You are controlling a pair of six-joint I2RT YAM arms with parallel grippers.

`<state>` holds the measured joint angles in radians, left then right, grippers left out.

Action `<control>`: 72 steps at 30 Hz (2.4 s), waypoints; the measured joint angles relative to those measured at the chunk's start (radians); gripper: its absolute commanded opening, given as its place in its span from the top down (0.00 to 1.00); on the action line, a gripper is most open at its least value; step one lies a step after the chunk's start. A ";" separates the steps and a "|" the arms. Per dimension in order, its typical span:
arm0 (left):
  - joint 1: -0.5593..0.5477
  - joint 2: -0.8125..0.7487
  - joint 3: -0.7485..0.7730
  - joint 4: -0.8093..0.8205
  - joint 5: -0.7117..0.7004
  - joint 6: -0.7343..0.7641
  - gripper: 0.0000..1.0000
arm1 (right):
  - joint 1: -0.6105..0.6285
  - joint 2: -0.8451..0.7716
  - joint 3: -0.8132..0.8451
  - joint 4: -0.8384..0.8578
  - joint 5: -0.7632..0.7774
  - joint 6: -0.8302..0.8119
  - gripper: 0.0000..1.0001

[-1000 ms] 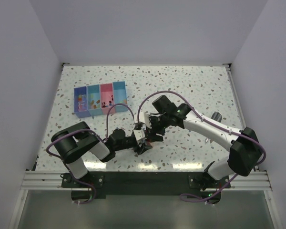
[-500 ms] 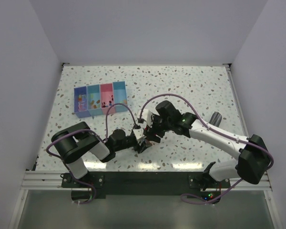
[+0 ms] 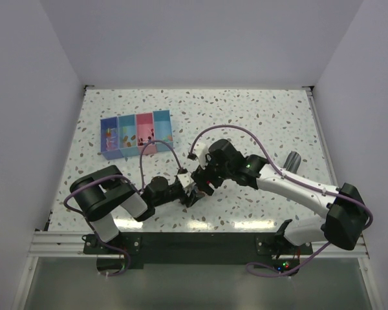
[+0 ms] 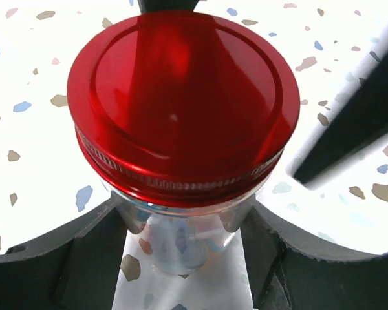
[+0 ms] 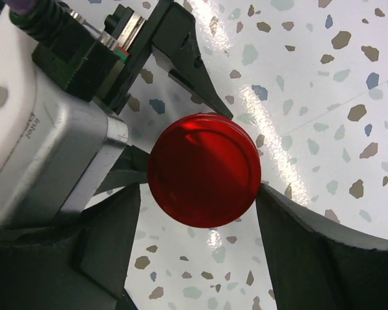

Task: Pack the candies
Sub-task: Screw the bottle lid onto the packing bottle.

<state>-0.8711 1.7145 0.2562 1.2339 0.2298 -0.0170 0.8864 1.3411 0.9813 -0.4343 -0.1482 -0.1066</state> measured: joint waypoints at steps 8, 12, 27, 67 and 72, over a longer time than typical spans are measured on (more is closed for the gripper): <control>-0.002 0.004 -0.002 0.021 -0.023 0.022 0.57 | 0.001 0.000 0.085 -0.118 -0.057 -0.060 0.14; -0.002 0.004 -0.002 0.022 -0.012 0.022 0.57 | -0.060 -0.005 0.098 -0.159 -0.175 -0.213 0.12; 0.007 0.004 0.000 -0.003 0.150 0.039 0.58 | -0.158 0.031 0.151 -0.332 -0.314 -0.591 0.09; 0.013 0.006 0.049 -0.077 0.197 0.063 0.61 | -0.064 0.100 0.151 -0.280 -0.295 -0.566 0.64; 0.011 0.003 0.043 -0.069 0.153 0.062 0.61 | -0.061 0.065 0.105 -0.192 -0.232 -0.417 0.63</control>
<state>-0.8600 1.7180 0.2989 1.1648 0.3824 0.0448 0.8257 1.4063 1.0866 -0.6258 -0.3805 -0.5236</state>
